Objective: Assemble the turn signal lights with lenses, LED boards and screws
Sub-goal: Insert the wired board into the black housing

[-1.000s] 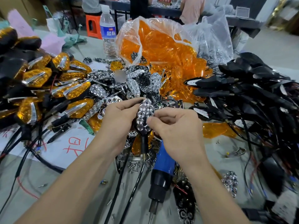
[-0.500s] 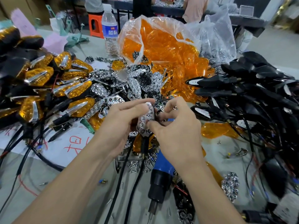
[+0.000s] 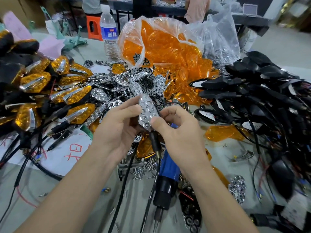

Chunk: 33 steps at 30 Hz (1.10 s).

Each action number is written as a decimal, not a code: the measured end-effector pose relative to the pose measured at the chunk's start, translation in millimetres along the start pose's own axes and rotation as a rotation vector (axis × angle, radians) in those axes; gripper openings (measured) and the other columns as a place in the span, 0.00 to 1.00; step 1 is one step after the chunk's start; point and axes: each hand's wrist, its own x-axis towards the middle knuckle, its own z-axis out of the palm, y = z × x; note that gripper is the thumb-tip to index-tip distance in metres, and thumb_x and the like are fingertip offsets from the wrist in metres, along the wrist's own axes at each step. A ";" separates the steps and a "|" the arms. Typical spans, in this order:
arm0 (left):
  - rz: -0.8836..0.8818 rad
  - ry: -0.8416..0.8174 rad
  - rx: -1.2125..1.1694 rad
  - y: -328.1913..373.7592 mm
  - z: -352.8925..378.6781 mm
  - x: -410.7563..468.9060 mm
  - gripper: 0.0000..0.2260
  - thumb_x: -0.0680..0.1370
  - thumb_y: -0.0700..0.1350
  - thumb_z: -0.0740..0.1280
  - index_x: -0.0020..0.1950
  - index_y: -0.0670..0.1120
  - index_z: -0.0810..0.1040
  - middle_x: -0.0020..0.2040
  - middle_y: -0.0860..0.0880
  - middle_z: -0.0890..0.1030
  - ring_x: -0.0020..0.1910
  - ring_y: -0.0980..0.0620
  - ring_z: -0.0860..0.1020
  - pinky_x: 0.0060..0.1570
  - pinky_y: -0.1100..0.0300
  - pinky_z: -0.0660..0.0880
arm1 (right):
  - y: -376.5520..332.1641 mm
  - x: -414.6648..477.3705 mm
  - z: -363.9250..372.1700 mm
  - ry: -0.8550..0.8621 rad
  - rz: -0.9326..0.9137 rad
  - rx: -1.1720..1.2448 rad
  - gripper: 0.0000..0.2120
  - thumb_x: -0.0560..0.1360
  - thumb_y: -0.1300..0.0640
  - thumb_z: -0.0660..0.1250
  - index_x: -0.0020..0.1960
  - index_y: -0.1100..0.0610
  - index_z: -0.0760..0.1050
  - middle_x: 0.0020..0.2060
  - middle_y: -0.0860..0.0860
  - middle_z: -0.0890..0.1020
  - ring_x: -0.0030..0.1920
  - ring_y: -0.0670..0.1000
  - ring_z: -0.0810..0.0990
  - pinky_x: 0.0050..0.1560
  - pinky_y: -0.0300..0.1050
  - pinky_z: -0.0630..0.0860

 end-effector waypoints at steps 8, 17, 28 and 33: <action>0.059 0.120 -0.414 18.6 -20.1 9.8 0.25 0.72 0.38 0.70 0.68 0.38 0.75 0.50 0.42 0.87 0.50 0.46 0.87 0.47 0.56 0.84 | -10.2 -9.6 1.1 -0.422 0.237 0.132 0.17 0.74 0.65 0.72 0.59 0.54 0.73 0.39 0.63 0.85 0.32 0.59 0.86 0.34 0.50 0.83; 0.208 -0.013 0.001 26.3 -26.1 8.4 0.19 0.82 0.40 0.60 0.69 0.54 0.80 0.64 0.50 0.83 0.54 0.49 0.80 0.43 0.55 0.80 | -13.3 -5.5 -9.1 -0.298 0.092 -0.161 0.13 0.78 0.59 0.69 0.35 0.54 0.80 0.28 0.52 0.84 0.21 0.45 0.72 0.26 0.37 0.68; 0.218 -0.248 0.039 31.1 -31.2 11.4 0.19 0.81 0.35 0.60 0.66 0.52 0.79 0.63 0.47 0.81 0.60 0.47 0.80 0.47 0.51 0.78 | -8.1 -4.4 -11.7 -0.287 0.131 -0.167 0.05 0.75 0.56 0.76 0.46 0.51 0.80 0.30 0.49 0.85 0.24 0.41 0.75 0.30 0.35 0.71; 0.192 -0.295 -0.015 29.3 -32.5 11.8 0.20 0.78 0.32 0.58 0.62 0.49 0.80 0.61 0.44 0.81 0.61 0.46 0.80 0.45 0.54 0.81 | -6.8 -2.9 -14.4 -0.384 0.089 -0.251 0.05 0.75 0.53 0.75 0.49 0.49 0.79 0.30 0.48 0.85 0.25 0.42 0.75 0.29 0.30 0.69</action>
